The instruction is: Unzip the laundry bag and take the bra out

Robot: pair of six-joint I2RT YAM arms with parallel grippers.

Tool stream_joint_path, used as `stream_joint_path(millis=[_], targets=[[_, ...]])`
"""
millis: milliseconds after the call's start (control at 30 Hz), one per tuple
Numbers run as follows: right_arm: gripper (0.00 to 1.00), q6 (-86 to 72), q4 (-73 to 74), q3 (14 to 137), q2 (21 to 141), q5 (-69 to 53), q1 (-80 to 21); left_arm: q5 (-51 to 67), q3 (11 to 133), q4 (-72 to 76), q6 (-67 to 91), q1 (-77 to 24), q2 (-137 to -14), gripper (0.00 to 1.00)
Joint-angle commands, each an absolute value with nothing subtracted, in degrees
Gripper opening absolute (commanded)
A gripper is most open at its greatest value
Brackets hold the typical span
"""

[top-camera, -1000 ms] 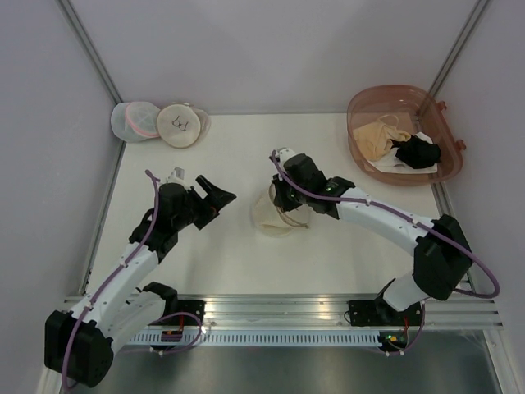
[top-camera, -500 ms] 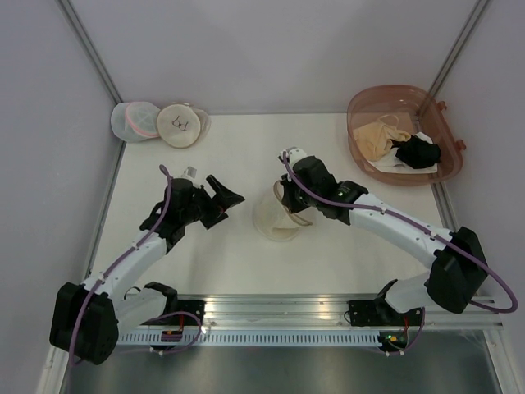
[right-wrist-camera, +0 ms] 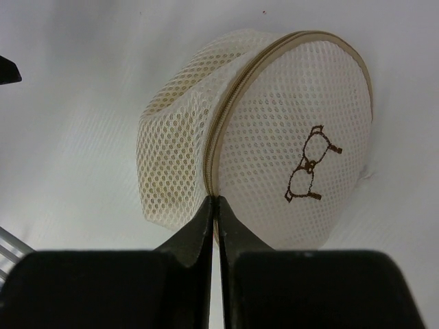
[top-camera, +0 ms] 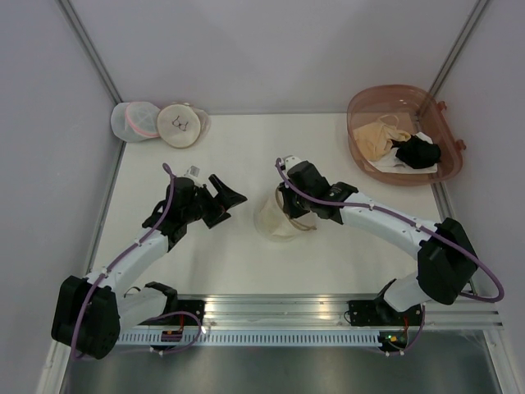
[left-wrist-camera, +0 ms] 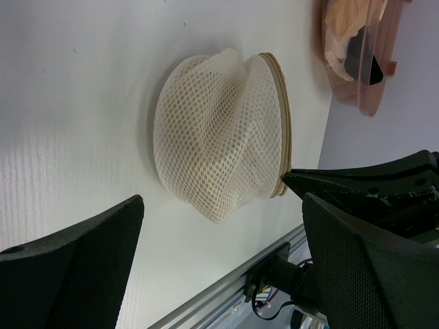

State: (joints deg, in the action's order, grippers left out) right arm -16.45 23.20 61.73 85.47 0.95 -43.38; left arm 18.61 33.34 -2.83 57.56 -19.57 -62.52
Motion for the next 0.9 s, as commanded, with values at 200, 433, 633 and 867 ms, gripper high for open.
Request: stream_joint_path(millis=[200,433,633,867], targets=[[0.21,-15.9,23.3,62.0,86.0,2.8,-43.1,20.2,33.3,-0.5,57.4,-19.2,-62.9,0.99],[0.2,-15.8,23.6,62.1,86.3,3.3,-42.9,20.3,33.4,-0.5,57.5,-19.2,-62.8,1.0],[0.24,-15.7,24.1,62.2,85.1,4.0,-42.7,20.4,33.2,-0.5,57.5,-19.2,-62.8,0.99],[0.24,-15.4,25.2,62.7,83.6,6.1,-42.5,20.3,33.2,-0.5,57.5,-19.2,-62.7,0.99]])
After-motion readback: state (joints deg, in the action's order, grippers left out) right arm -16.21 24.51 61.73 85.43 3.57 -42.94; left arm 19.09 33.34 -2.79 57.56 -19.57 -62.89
